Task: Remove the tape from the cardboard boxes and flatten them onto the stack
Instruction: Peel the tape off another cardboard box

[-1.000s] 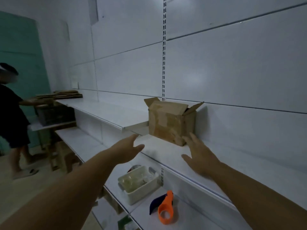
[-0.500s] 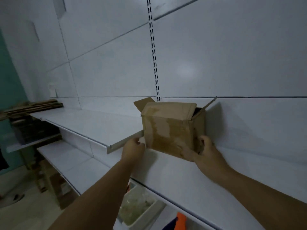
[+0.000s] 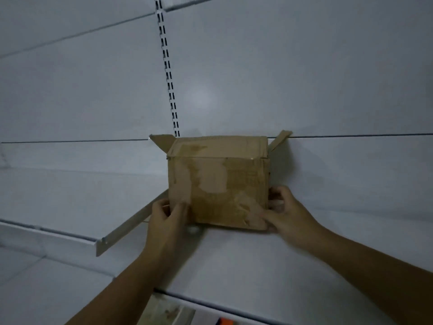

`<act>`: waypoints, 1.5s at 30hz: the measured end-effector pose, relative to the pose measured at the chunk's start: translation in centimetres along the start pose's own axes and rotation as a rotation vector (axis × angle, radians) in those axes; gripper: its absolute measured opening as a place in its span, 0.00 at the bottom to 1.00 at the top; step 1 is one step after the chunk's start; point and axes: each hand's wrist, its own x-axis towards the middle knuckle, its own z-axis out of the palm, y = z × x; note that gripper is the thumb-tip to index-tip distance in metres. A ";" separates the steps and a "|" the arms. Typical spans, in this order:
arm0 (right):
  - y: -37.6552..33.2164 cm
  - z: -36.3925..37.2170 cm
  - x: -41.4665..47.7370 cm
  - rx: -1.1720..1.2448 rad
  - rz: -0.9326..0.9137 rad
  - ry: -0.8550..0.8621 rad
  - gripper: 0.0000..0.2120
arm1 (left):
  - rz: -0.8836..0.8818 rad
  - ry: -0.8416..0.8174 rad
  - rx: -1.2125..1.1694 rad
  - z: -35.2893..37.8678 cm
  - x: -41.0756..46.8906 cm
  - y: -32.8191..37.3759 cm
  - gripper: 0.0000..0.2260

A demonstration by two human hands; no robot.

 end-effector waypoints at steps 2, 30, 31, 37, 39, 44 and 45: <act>-2.0 -0.7 -0.5 0.033 0.032 0.049 0.23 | 0.135 0.029 -0.116 -0.8 -1.0 1.4 0.16; -8.8 -6.5 -7.4 -0.525 -0.272 0.175 0.24 | 0.433 -0.880 0.682 10.5 9.7 12.4 0.17; -8.9 -6.5 -7.0 -0.589 -0.365 0.125 0.25 | 0.433 -0.894 0.670 11.0 9.4 12.2 0.16; -9.5 -5.1 -5.4 -0.644 -0.345 -0.319 0.26 | 0.606 -0.594 0.463 11.6 8.3 11.9 0.08; -9.3 -4.4 -5.7 -0.689 -0.364 -0.330 0.26 | 0.598 -0.340 0.243 10.2 7.6 11.5 0.06; -8.4 -3.2 -6.3 -0.690 -0.445 -0.166 0.24 | 0.546 -0.040 -0.309 4.4 0.9 9.1 0.07; -8.1 -2.9 -6.2 -0.682 -0.459 -0.130 0.24 | 0.584 -0.026 -0.307 3.4 -1.0 8.1 0.06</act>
